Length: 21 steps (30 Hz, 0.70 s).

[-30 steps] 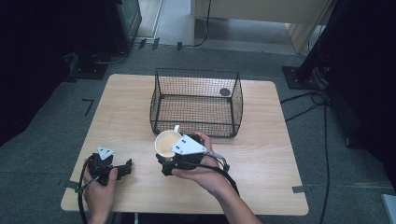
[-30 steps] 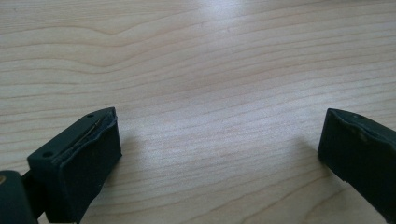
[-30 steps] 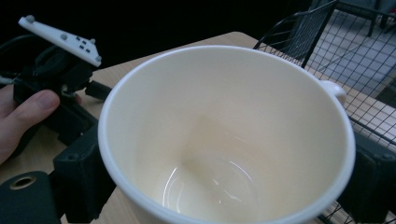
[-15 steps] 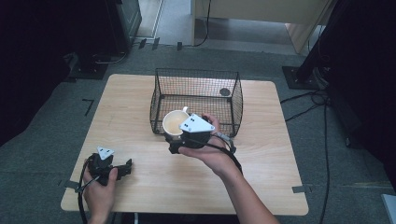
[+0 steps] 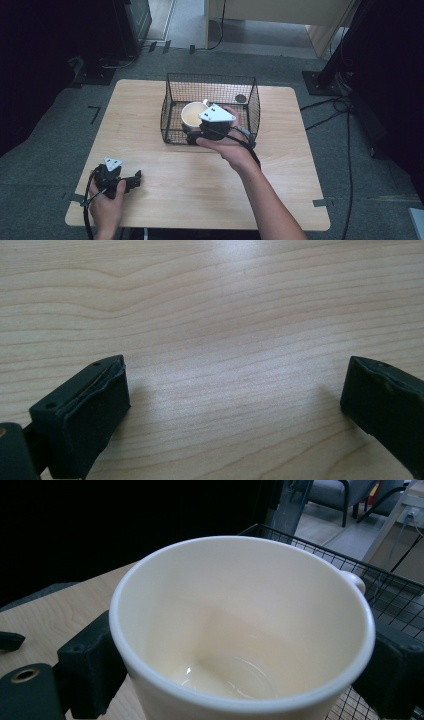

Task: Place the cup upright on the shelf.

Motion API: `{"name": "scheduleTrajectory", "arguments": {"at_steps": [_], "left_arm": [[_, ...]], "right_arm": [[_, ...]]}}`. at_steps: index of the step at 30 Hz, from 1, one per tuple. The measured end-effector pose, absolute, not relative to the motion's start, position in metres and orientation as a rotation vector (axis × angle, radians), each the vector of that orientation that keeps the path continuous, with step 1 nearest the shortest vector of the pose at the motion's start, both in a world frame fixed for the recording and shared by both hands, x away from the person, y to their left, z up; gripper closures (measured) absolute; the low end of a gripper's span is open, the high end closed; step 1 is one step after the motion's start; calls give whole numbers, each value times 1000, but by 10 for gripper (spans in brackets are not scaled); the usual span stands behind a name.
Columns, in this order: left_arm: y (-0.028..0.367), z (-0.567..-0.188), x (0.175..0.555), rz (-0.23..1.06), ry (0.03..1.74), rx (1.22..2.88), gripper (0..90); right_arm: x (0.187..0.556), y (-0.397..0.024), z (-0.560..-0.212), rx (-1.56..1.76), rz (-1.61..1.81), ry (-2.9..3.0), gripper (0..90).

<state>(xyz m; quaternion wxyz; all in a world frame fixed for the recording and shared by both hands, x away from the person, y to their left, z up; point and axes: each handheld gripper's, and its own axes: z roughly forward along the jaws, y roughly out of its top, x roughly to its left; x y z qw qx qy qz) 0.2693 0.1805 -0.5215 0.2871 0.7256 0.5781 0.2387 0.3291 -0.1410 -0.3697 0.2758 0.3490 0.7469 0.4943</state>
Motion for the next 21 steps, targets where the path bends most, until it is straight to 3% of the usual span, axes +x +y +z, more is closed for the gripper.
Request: {"name": "scheduleTrajectory", "arguments": {"at_steps": [21], "left_arm": [[180, -522, 269, 640, 1544, 1936, 0]], "right_arm": [[392, -147, -381, 961, 1288, 1999, 87]]}}
